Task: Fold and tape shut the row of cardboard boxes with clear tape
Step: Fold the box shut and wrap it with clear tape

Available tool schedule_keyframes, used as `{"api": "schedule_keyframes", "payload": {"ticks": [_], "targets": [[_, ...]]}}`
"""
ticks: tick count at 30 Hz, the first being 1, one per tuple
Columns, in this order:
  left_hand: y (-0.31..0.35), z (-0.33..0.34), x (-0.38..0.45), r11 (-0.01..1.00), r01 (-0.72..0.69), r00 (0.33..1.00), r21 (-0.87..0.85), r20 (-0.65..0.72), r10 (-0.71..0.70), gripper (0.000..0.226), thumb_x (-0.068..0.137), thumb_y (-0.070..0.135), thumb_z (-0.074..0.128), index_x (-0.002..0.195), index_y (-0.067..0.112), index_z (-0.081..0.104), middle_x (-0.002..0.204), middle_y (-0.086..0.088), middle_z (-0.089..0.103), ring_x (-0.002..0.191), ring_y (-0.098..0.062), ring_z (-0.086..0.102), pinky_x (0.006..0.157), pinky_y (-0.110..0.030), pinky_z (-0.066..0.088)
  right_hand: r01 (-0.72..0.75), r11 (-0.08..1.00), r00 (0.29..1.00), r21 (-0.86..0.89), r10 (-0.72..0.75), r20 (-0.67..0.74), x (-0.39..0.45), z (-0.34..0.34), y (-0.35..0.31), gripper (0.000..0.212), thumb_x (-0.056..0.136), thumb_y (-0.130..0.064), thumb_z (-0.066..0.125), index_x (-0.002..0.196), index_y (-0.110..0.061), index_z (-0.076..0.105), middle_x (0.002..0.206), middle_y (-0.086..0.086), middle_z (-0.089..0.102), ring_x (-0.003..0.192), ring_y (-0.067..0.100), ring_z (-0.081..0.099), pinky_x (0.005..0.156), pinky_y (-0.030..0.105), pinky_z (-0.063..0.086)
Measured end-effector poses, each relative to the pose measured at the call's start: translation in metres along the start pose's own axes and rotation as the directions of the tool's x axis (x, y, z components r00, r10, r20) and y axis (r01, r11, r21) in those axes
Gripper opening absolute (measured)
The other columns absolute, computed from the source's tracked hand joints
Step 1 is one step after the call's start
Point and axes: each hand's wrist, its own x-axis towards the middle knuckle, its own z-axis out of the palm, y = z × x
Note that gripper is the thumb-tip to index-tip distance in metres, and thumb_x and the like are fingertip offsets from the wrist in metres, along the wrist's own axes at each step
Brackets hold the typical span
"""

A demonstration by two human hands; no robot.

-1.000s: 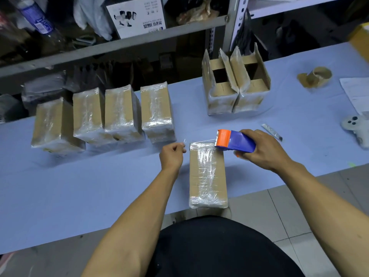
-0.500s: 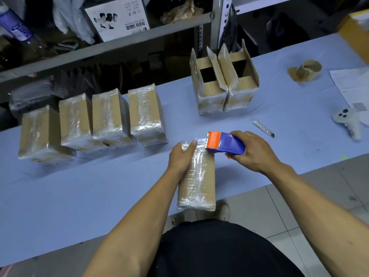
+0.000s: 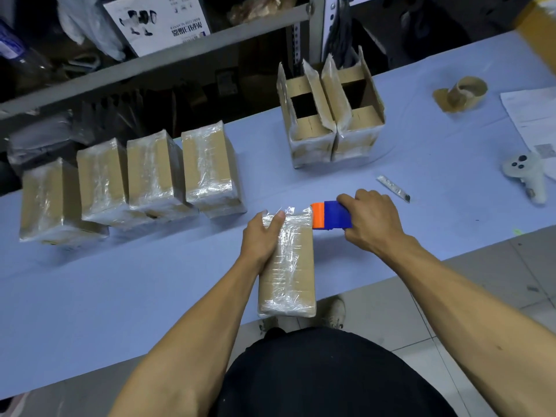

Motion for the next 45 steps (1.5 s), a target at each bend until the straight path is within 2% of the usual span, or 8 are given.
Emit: {"api": "schedule_keyframes", "payload": {"ticks": [8, 15, 18, 20, 24, 28, 31, 45], "targets": [[-0.003, 0.005, -0.006, 0.995, 0.038, 0.999, -0.097, 0.003, -0.038, 0.079, 0.088, 0.065, 0.064, 0.148, 0.018, 0.047, 0.148, -0.003, 0.054, 0.131, -0.021, 0.056, 0.112, -0.04, 0.044, -0.117, 0.977, 0.991, -0.176, 0.126, 0.043, 0.007, 0.02, -0.033, 0.051, 0.078, -0.014, 0.065, 0.127, -0.013, 0.05, 0.108, 0.01, 0.056, 0.099, 0.03, 0.054, 0.08, 0.037, 0.036], [-0.006, 0.003, -0.01, 0.99, 0.075, 0.995, -0.122, 0.068, -0.067, 0.081, 0.096, 0.061, 0.052, 0.16, 0.022, 0.02, 0.165, 0.001, 0.029, 0.148, -0.02, 0.034, 0.119, -0.036, 0.03, -0.205, 0.979, 0.962, -0.004, 0.203, 0.182, 0.016, 0.056, -0.036, 0.088, 0.088, -0.013, 0.06, 0.155, -0.007, 0.004, 0.135, 0.022, 0.039, 0.119, 0.038, 0.043, 0.093, 0.042, 0.036], [-0.008, 0.001, -0.016, 0.982, 0.062, 0.998, -0.181, 0.031, -0.057, 0.076, 0.097, 0.05, 0.059, 0.159, 0.023, 0.024, 0.162, 0.001, 0.033, 0.146, -0.018, 0.038, 0.112, -0.03, 0.034, -0.143, 0.987, 0.955, 0.073, 0.118, 0.272, 0.017, 0.062, -0.041, 0.078, 0.088, -0.009, 0.056, 0.155, -0.012, 0.015, 0.127, 0.022, 0.046, 0.112, 0.038, 0.047, 0.088, 0.037, 0.036], [-0.008, -0.001, -0.018, 0.975, -0.002, 0.996, -0.223, -0.086, -0.018, 0.061, 0.094, 0.04, 0.068, 0.147, 0.021, 0.044, 0.147, 0.003, 0.051, 0.137, -0.014, 0.048, 0.102, -0.022, 0.037, -0.154, 0.963, 0.987, 0.223, 0.14, 0.079, 0.015, 0.062, -0.041, 0.056, 0.089, -0.006, 0.051, 0.144, -0.009, 0.041, 0.116, 0.023, 0.054, 0.106, 0.037, 0.051, 0.084, 0.037, 0.035], [-0.005, -0.001, -0.02, 0.922, -0.024, 0.989, -0.387, -0.143, -0.034, 0.022, 0.09, 0.024, 0.076, 0.109, 0.018, 0.066, 0.111, -0.001, 0.071, 0.109, -0.02, 0.068, 0.095, -0.032, 0.054, -0.147, 0.497, 0.959, 0.855, 0.282, 0.001, 0.002, 0.053, -0.057, 0.024, 0.098, -0.016, 0.051, 0.114, -0.02, 0.069, 0.097, -0.007, 0.068, 0.089, 0.01, 0.058, 0.078, 0.02, 0.04], [0.001, 0.002, -0.024, 0.923, 0.013, 0.998, -0.384, -0.051, -0.035, 0.01, 0.091, 0.025, 0.074, 0.098, 0.02, 0.068, 0.098, -0.006, 0.073, 0.09, -0.025, 0.069, 0.088, -0.046, 0.057, -0.258, 0.155, 0.91, 0.954, 0.37, 0.186, 0.004, 0.054, -0.08, 0.011, 0.093, -0.029, 0.063, 0.087, -0.022, 0.069, 0.079, -0.012, 0.069, 0.075, 0.007, 0.061, 0.074, 0.027, 0.049], [0.003, -0.001, -0.03, 0.897, 0.016, 0.998, -0.442, -0.051, -0.043, 0.005, 0.091, 0.018, 0.073, 0.09, 0.017, 0.069, 0.09, -0.002, 0.068, 0.08, -0.018, 0.063, 0.083, -0.044, 0.056, -0.251, 0.136, 0.885, 0.958, 0.434, 0.17, 0.01, 0.05, -0.087, 0.029, 0.09, -0.027, 0.066, 0.074, -0.003, 0.06, 0.064, -0.002, 0.054, 0.062, 0.011, 0.046, 0.065, 0.03, 0.039], [0.045, -0.015, -0.035, 0.797, -0.286, 0.921, -0.531, -0.382, 0.077, 0.021, 0.088, 0.009, 0.072, 0.073, 0.023, 0.072, 0.096, 0.008, 0.077, 0.101, -0.006, 0.071, 0.086, -0.021, 0.052, 0.047, 0.263, 0.819, 0.964, 0.543, -0.188, 0.013, -0.001, -0.111, 0.028, 0.077, -0.02, 0.074, 0.061, -0.02, 0.052, 0.071, 0.005, 0.055, 0.068, 0.01, 0.051, 0.069, 0.027, 0.042]]}}
